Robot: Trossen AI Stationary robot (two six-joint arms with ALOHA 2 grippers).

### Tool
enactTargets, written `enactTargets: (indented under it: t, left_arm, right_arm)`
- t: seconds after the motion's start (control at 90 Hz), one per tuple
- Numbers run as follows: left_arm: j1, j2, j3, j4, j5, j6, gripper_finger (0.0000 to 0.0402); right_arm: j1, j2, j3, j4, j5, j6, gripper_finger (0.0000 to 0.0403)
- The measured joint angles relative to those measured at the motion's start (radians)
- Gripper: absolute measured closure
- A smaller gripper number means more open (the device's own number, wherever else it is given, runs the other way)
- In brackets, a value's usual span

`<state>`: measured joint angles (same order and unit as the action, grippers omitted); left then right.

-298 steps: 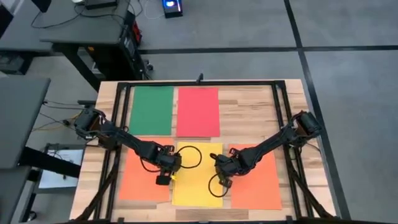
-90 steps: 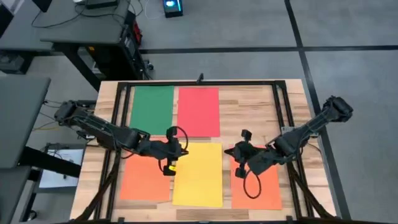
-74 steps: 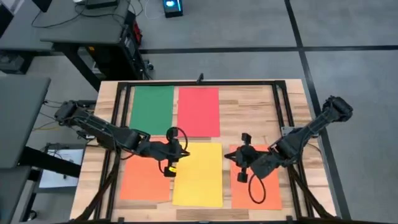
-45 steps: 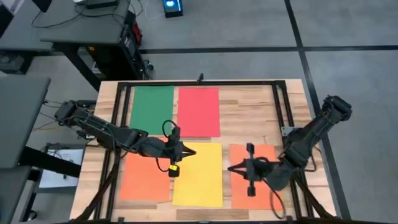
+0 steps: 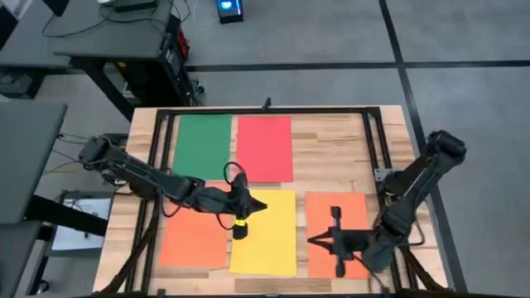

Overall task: Organize paper
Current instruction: Stack the orange paper on top of the orange paper

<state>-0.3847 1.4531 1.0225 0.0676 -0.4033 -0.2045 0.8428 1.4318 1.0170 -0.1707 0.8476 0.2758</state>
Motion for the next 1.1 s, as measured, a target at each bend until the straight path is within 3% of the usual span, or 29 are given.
enactTargets:
  t: [0.344, 1.1]
  left_arm:
    - [0.007, 0.019, 0.000, -0.008, 0.000, 0.035, 0.0402]
    - [0.000, 0.018, 0.000, -0.030, 0.000, 0.028, 0.0402]
  right_arm:
    - [-0.112, 0.063, -0.008, 0.026, -0.068, 0.060, 0.0403]
    - [-0.111, 0.063, -0.008, 0.056, -0.091, 0.177, 0.0403]
